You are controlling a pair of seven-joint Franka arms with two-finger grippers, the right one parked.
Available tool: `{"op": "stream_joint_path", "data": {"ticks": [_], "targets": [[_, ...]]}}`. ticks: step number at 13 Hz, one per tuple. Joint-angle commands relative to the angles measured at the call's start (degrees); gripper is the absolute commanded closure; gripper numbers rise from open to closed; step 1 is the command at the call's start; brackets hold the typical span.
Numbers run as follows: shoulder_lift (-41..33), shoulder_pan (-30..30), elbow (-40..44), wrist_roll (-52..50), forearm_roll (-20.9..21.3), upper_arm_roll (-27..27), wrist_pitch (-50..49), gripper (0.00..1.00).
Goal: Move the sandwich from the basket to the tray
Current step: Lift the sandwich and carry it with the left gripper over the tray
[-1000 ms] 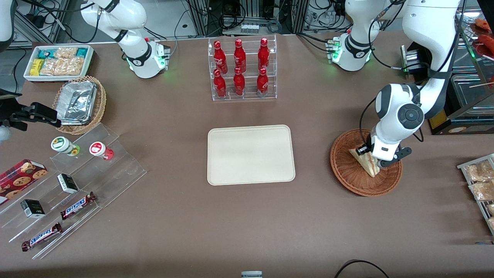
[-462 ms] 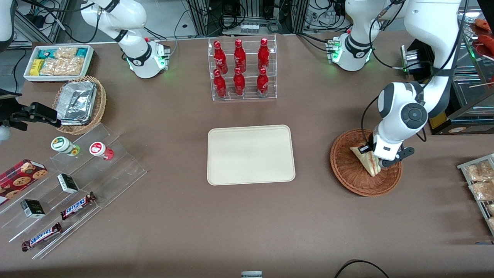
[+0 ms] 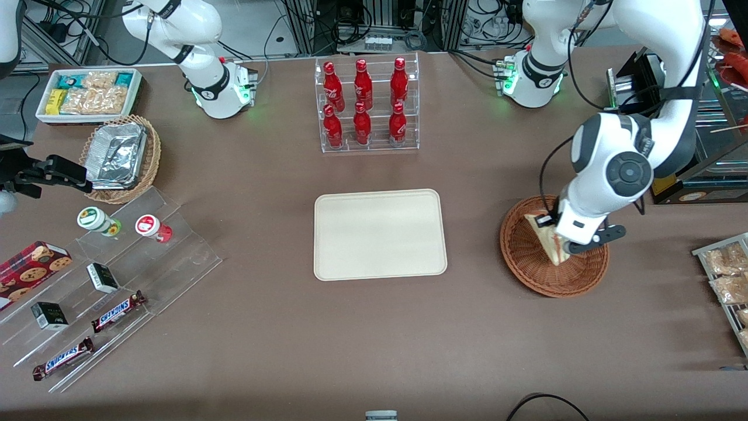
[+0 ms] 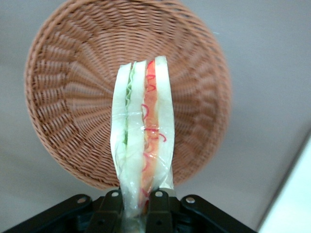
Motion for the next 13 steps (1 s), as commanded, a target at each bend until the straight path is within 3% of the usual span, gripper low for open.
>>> {"op": "stream_joint_path", "data": {"ticks": [1,6,13], "targets": [[1.56,-0.25,3.32,-0.45,-0.12,-4.95,-1.6,1.0],[7.79,-2.08,9.9,-4.92,0.58,-15.07,-0.54,1.0],[21.41,-14.12,23.09,-9.67,0.76,-14.99,-0.37,1.0]]}}
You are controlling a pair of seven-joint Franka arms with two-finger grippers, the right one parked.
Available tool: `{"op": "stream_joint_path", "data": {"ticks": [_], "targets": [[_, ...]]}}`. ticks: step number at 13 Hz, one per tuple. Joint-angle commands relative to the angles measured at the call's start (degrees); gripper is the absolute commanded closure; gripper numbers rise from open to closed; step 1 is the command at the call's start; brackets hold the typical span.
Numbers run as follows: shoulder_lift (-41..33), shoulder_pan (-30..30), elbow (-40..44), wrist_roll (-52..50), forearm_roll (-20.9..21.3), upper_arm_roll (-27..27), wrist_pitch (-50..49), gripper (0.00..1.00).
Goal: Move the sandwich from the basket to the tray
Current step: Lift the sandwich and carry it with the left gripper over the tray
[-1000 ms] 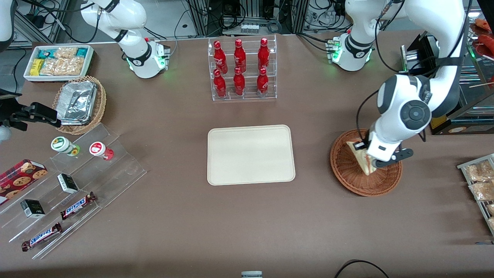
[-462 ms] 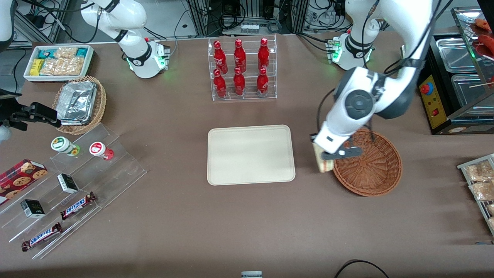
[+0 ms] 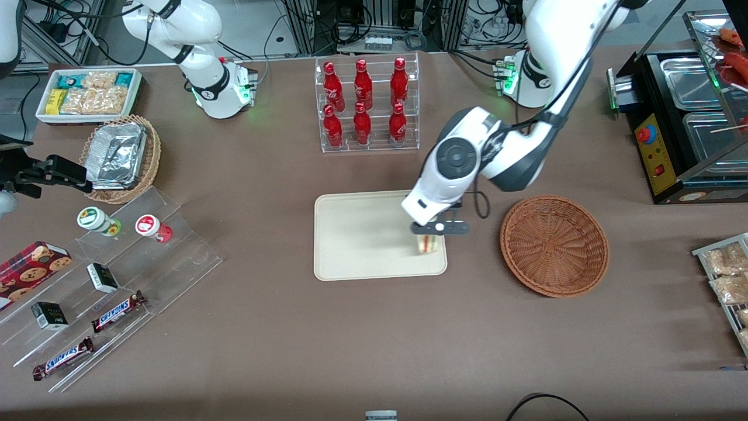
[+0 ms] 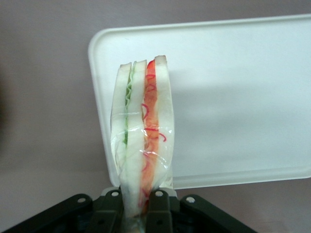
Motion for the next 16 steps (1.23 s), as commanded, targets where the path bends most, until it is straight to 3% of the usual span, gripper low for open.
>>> {"op": "stream_joint_path", "data": {"ticks": [1,4,7,16], "targets": [[6.08,-3.52,6.78,-3.59,0.74,0.37,0.54,1.0],[9.69,-6.78,9.6,-7.1,1.09,0.64,3.44,1.0],[12.16,-7.75,10.31,-12.73,7.49,0.46,4.41,1.0],[15.15,-10.74,12.51,-16.86,9.43,0.64,6.34,1.0]]}}
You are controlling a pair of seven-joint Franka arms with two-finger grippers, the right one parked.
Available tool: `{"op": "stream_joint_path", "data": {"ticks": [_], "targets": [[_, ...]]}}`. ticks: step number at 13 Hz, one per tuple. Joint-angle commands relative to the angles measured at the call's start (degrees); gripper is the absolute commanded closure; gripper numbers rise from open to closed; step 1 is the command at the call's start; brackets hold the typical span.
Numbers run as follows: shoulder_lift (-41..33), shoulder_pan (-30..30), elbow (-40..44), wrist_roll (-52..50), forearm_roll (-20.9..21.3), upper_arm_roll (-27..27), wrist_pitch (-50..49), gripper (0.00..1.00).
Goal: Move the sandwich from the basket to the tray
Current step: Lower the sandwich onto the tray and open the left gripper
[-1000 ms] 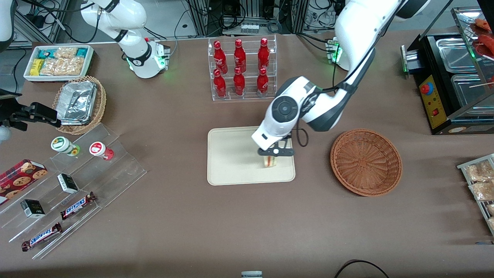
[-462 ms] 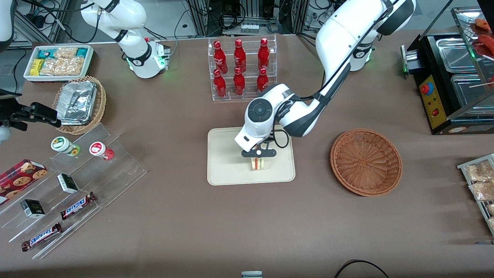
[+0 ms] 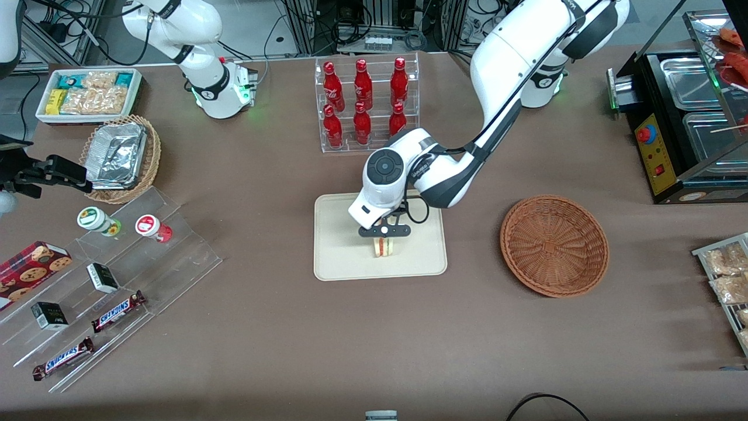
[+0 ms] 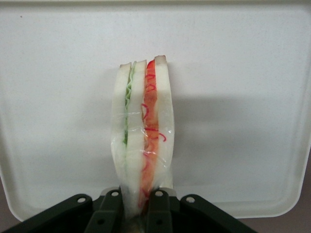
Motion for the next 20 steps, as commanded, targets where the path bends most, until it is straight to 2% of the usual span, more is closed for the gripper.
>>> {"op": "stream_joint_path", "data": {"ticks": [1,5,6,7,8,15,20], "targets": [[1.67,-1.66,1.84,-4.24,3.91,0.61,0.77,1.0],[2.37,-1.84,1.84,-5.14,4.72,0.61,0.86,1.0],[2.55,-1.75,1.84,-5.05,4.63,0.61,0.86,0.84],[2.55,-1.75,1.84,-4.96,4.54,0.61,0.86,0.52],[2.73,-1.75,1.84,-4.79,4.54,0.61,0.86,0.01],[1.33,-0.96,3.76,-4.08,4.45,0.52,0.07,0.0],[-1.75,-0.78,9.56,0.82,3.66,0.52,-11.77,0.0]]}}
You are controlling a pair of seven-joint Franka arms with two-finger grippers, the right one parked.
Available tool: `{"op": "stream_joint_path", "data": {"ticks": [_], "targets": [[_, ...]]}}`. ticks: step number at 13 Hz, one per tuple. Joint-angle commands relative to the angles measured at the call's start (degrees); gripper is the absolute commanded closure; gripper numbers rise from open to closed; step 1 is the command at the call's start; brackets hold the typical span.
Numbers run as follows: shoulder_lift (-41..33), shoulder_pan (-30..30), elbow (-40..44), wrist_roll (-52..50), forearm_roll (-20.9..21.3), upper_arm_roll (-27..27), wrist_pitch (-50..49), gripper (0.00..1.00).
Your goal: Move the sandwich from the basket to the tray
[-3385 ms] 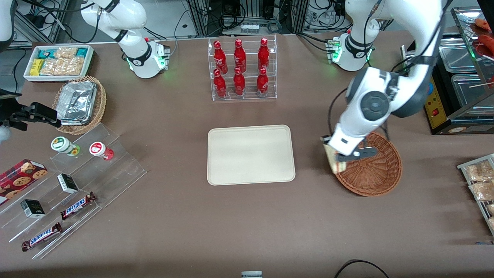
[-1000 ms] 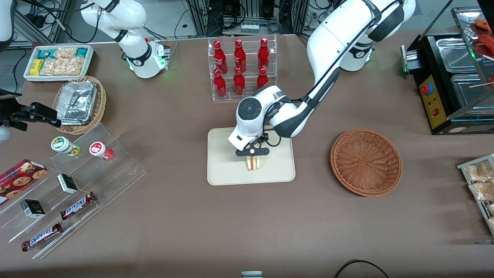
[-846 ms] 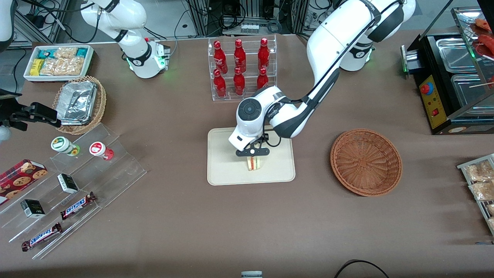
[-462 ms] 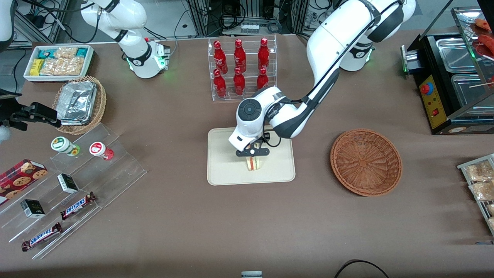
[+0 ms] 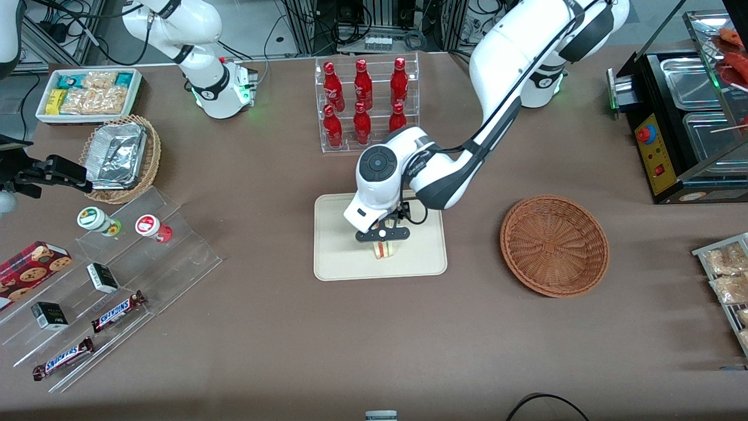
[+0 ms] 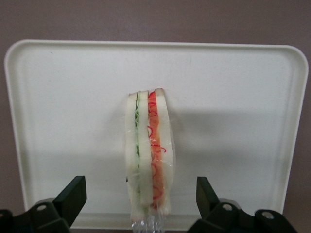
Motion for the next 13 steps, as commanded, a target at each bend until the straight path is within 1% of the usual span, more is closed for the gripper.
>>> {"op": "stream_joint_path", "data": {"ticks": [1,2,3,6,8,10,12,13], "targets": [[-2.99,-0.19,1.92,4.88,0.03,0.32,-5.81,0.0],[-4.74,-0.19,1.83,7.51,-1.19,0.58,-6.26,0.0],[-6.58,0.25,1.14,10.32,-2.08,2.5,-6.61,0.0],[-11.42,5.68,0.25,17.28,-6.99,3.05,-11.51,0.0],[-13.8,8.67,-0.01,17.65,-7.27,3.05,-15.04,0.0],[-17.22,12.27,-3.25,18.52,-7.62,2.96,-14.88,0.0],[-20.56,15.62,-7.03,24.65,-10.51,3.05,-14.79,0.0],[-21.97,17.2,-8.61,26.33,-11.04,3.05,-14.79,0.0]]}}
